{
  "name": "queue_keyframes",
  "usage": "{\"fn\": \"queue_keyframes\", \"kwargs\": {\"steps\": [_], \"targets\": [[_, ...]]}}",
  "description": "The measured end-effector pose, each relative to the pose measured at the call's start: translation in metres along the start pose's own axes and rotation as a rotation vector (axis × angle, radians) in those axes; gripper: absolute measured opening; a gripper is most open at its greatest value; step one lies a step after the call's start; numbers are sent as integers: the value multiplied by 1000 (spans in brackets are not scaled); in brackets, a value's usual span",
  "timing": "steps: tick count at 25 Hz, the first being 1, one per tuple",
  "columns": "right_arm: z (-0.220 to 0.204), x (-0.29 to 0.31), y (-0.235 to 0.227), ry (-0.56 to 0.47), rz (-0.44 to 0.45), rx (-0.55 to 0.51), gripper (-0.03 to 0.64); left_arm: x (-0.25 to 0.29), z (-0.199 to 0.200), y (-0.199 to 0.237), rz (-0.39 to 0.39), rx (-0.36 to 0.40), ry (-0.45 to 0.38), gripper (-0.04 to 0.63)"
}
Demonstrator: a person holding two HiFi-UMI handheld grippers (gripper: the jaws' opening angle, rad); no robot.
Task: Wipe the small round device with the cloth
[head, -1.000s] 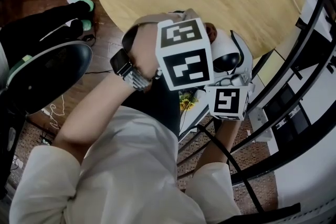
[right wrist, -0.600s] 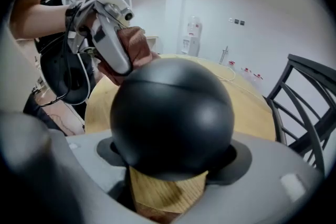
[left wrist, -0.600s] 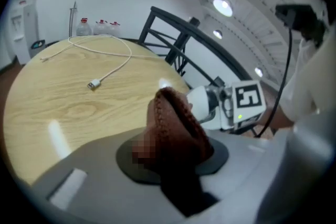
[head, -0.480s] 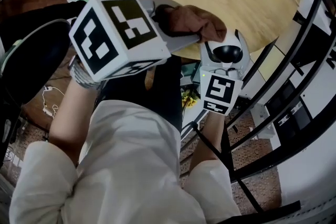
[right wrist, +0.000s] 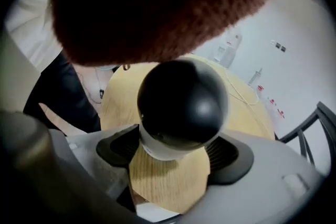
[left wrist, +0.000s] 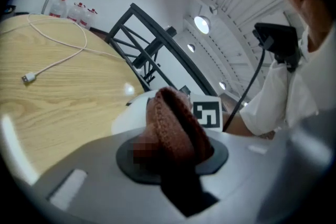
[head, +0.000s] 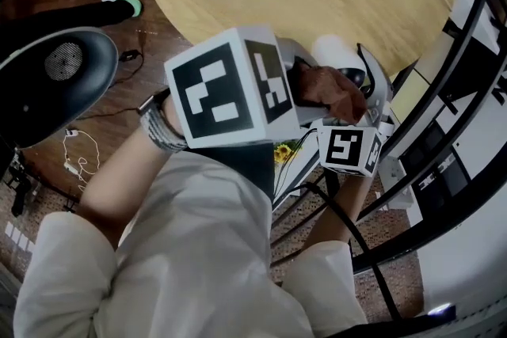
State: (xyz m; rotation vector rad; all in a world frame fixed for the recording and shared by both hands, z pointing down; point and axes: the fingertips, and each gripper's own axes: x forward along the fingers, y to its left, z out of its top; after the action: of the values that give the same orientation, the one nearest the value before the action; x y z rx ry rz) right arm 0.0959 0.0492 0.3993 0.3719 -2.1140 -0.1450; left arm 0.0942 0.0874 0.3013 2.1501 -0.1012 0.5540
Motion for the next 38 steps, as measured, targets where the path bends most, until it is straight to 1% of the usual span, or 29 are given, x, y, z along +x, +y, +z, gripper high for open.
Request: {"fn": "queue_keyframes", "kwargs": {"steps": [3, 5, 7, 10, 17, 23, 25, 28, 31, 32, 35, 38], "targets": [[-1, 3, -1, -28, 68, -51, 382, 13, -10, 16, 69, -10, 44, 124], [-2, 3, -1, -30, 89, -49, 377, 10, -13, 28, 107, -29, 30, 124], [0, 2, 1, -32, 90, -27, 376, 3, -13, 34, 126, -52, -2, 124], [3, 2, 2, -43, 83, 1, 374, -1, -13, 38, 122, -75, -17, 124], [9, 1, 5, -60, 75, 33, 374, -4, -16, 44, 112, -97, -36, 127], [2, 4, -3, -49, 62, 44, 373, 2, -14, 54, 131, -119, -36, 127], [5, 4, -2, -54, 54, 41, 373, 1, -20, 57, 159, -115, -15, 127], [7, 3, -1, -40, 37, 55, 373, 5, -33, 63, 219, -91, 56, 123], [6, 6, -5, -45, 5, 105, 373, 13, -33, 71, 232, -80, 78, 124], [6, 7, -7, -46, -6, 129, 371, 13, -32, 76, 246, -77, 85, 124], [4, 8, -10, -27, -37, 174, 369, 9, -31, 100, 339, -44, 121, 126], [5, 6, -9, -12, -52, 203, 368, 5, -33, 116, 414, -4, 181, 126]]}}
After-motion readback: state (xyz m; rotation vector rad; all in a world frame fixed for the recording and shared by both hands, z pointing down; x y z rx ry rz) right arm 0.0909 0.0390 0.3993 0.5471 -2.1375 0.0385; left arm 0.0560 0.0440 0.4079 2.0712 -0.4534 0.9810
